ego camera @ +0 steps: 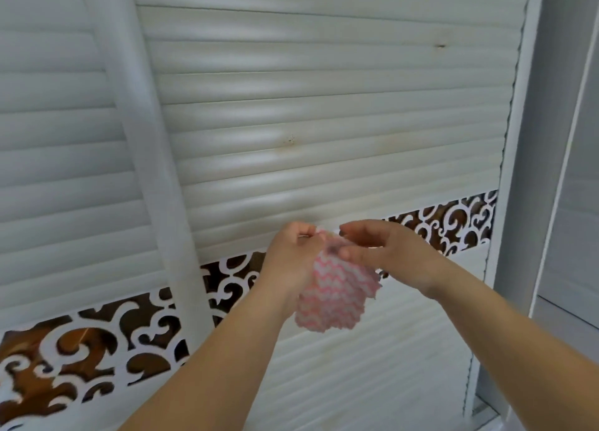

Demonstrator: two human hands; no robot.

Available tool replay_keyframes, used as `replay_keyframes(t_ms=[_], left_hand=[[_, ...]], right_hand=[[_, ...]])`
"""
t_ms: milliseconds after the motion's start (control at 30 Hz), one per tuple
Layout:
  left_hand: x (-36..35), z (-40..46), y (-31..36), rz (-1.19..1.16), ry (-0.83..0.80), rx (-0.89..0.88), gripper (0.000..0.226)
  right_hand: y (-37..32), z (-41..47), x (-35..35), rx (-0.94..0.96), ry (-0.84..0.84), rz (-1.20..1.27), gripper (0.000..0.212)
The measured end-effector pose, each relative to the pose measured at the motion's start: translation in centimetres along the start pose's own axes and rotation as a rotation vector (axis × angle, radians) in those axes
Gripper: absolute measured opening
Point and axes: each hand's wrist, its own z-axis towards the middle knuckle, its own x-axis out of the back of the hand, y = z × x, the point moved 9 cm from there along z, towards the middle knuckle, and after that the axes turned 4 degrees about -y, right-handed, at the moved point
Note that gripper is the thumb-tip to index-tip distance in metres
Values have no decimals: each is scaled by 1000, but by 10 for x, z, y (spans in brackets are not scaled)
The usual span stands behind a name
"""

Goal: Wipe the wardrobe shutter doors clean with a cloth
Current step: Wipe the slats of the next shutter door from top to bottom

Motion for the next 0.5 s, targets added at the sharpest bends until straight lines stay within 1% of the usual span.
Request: replay_keyframes(t_ms=[33,67,167,233,267,333,367,400,467,500], left_hand=[[-5,6,2,-16,3,-11,12],[-6,10,4,-25,16,-28,10],[1,23,23,-30,119,-129,1],[11,32,37,-8,171,-183,7],[15,37,44,8,166,-200,15],[22,50,55,26,84,-202,39],[25,55,59,16,21,-186,48],[30,61,64,4,-48,-173,52],[38,71,72,-10,-173,-139,47],[45,77,79,-5,-208,-143,42]], right_hand=[[2,5,-2,-6,-44,13,41],[2,8,-4,4,-61,18,35],[-12,25,7,47,21,0,6],[-26,37,13,75,52,-11,4],[-34,43,14,97,54,-6,7],[-56,55,15,154,48,-4,13],[-65,60,15,177,45,2,15],[-75,68,15,199,43,16,15],[-91,82,19,213,32,95,12],[-101,91,22,222,33,138,10]])
